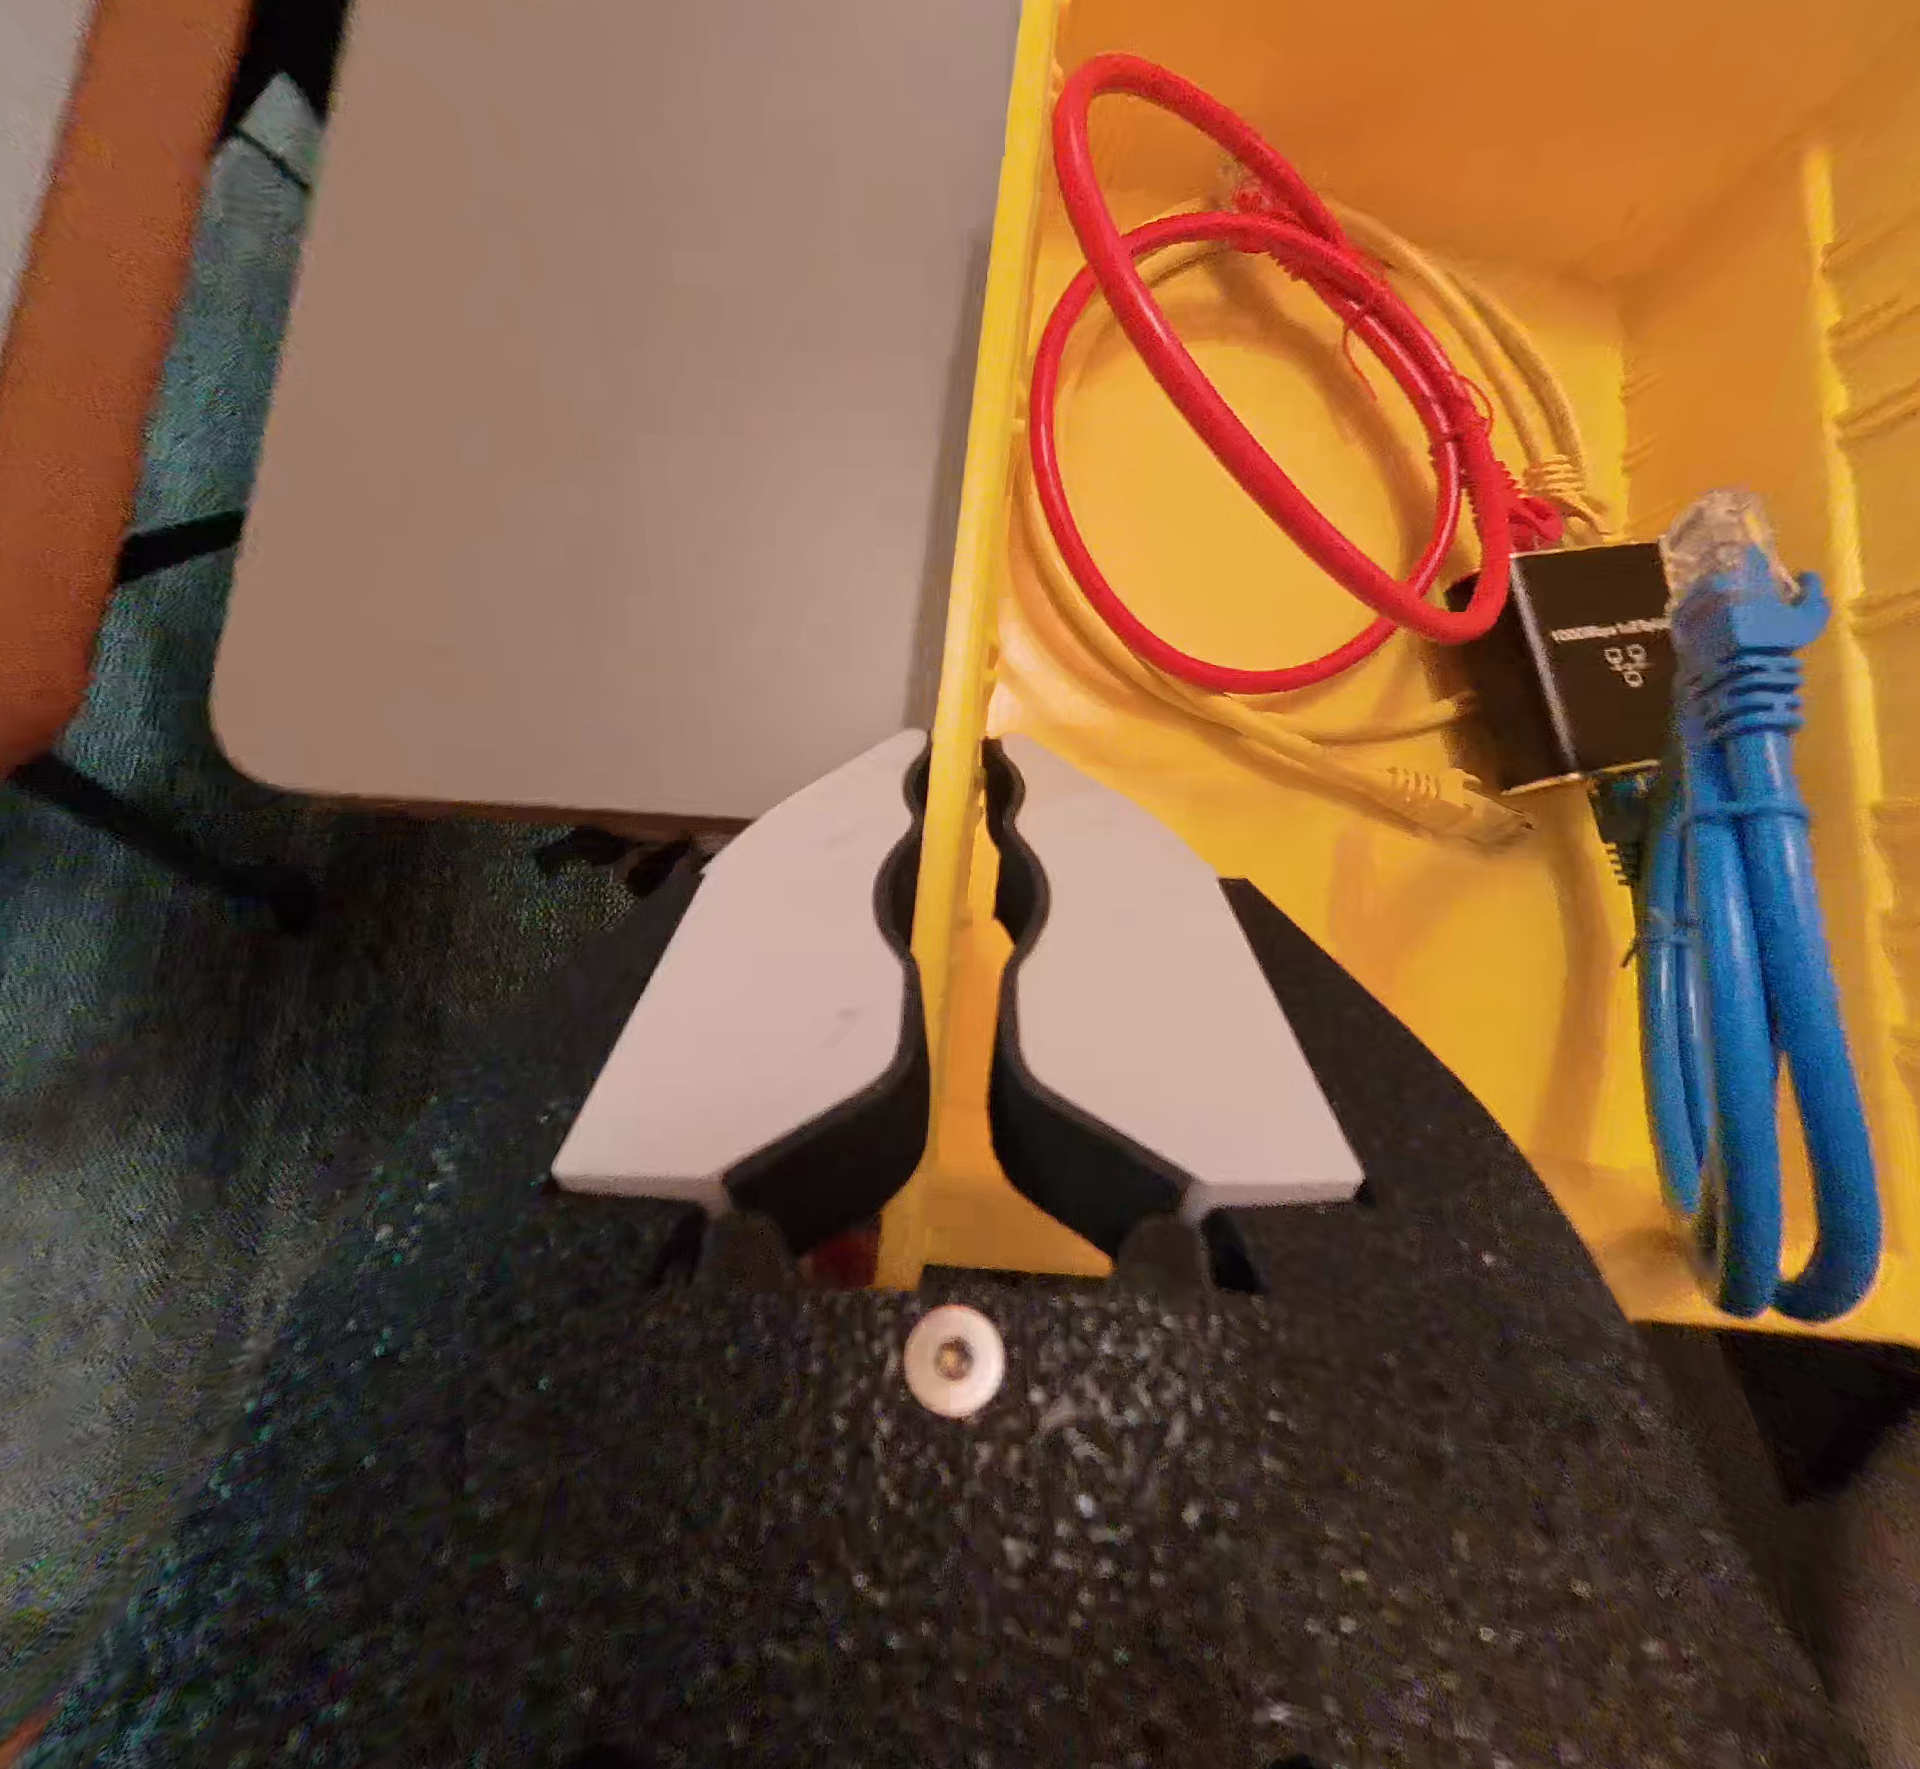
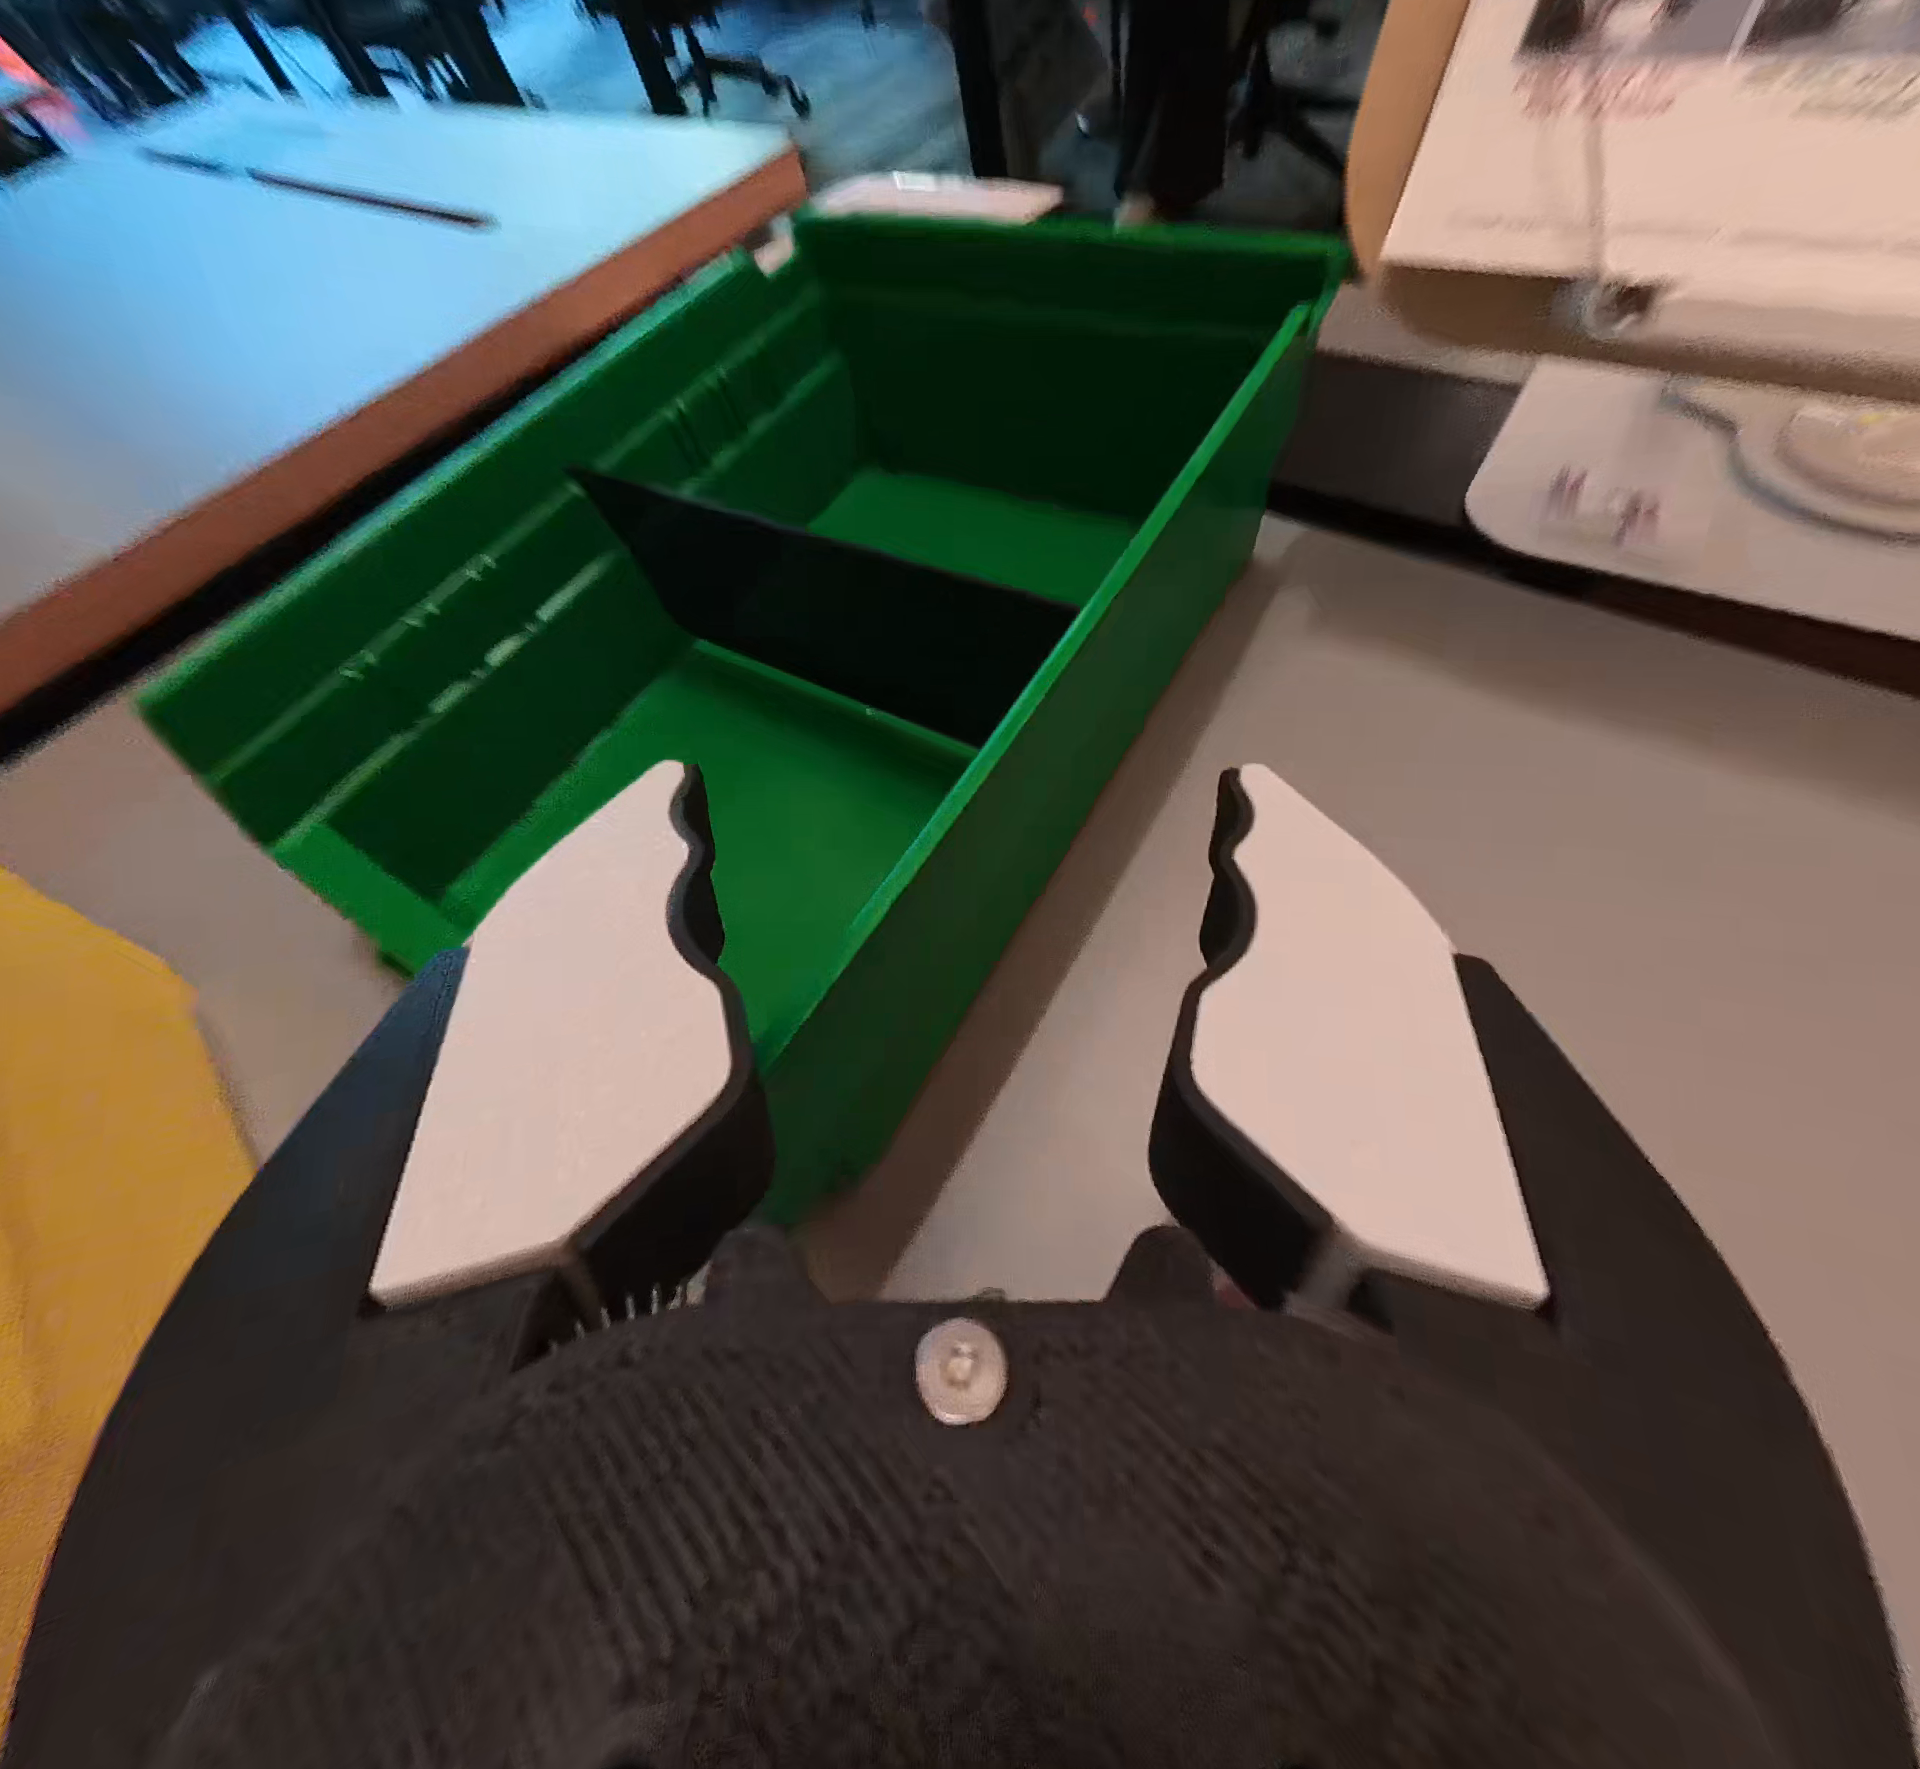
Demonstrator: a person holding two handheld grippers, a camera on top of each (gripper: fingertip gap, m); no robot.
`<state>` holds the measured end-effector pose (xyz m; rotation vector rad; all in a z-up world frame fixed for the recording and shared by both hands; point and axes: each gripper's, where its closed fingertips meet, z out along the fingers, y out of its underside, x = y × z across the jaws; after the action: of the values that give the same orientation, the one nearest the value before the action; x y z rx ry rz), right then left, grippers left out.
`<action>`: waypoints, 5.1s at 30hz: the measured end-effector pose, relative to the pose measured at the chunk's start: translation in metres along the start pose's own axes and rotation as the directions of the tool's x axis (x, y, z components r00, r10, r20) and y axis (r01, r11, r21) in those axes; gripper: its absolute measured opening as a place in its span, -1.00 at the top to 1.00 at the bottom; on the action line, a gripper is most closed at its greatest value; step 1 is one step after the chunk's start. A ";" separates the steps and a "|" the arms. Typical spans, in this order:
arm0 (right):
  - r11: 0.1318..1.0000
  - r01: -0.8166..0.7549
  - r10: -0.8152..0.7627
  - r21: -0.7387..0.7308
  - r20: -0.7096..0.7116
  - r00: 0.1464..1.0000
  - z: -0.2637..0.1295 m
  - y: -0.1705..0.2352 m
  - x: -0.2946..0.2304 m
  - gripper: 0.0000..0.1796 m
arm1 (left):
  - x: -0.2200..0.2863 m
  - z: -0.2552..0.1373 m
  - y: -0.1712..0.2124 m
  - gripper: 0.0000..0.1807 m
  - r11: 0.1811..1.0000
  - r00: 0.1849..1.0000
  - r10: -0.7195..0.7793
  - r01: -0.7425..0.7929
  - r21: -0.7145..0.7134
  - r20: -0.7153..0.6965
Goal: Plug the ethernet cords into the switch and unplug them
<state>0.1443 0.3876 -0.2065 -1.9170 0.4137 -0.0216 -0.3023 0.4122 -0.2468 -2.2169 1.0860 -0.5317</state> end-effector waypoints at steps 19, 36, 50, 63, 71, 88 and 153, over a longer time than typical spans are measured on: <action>0.947 0.270 -0.285 -0.176 -0.071 0.956 -0.126 0.029 0.096 0.81 | -0.054 0.005 -0.014 0.92 0.993 0.975 -0.092 0.075 0.089 0.200; 0.990 -0.141 0.119 0.017 -0.638 0.761 -0.424 0.096 0.441 0.93 | 0.015 0.119 -0.129 0.92 0.995 0.994 -0.030 0.020 0.101 0.106; 0.988 -0.157 0.133 0.010 -0.583 0.801 -0.382 0.088 0.522 0.93 | 0.071 0.242 -0.254 0.87 0.990 0.985 0.049 -0.069 0.120 0.163; 0.956 0.217 -0.056 0.198 -0.603 0.796 -0.422 -0.018 0.431 0.64 | 0.063 0.199 -0.280 0.57 0.931 0.934 0.194 -0.271 0.243 0.298; 0.909 0.194 -0.175 0.369 -0.086 0.981 -0.290 -0.028 0.259 0.38 | 0.178 0.173 -0.304 0.36 0.705 0.721 0.688 -0.634 0.317 -0.085; 0.957 0.234 -0.265 0.169 0.189 0.946 -0.206 0.056 0.206 0.26 | 0.194 0.313 -0.338 0.42 -0.307 -0.320 0.927 -0.947 0.094 -0.194; 0.970 0.148 -0.190 0.193 0.221 0.957 -0.206 0.062 0.205 0.33 | 0.268 0.267 -0.320 0.22 -0.523 -0.526 0.848 -0.850 0.066 -0.065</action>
<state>0.2766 0.1216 -0.2216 -1.7506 0.0815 0.0573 0.1900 0.4413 -0.2047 -0.1177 2.5170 0.3589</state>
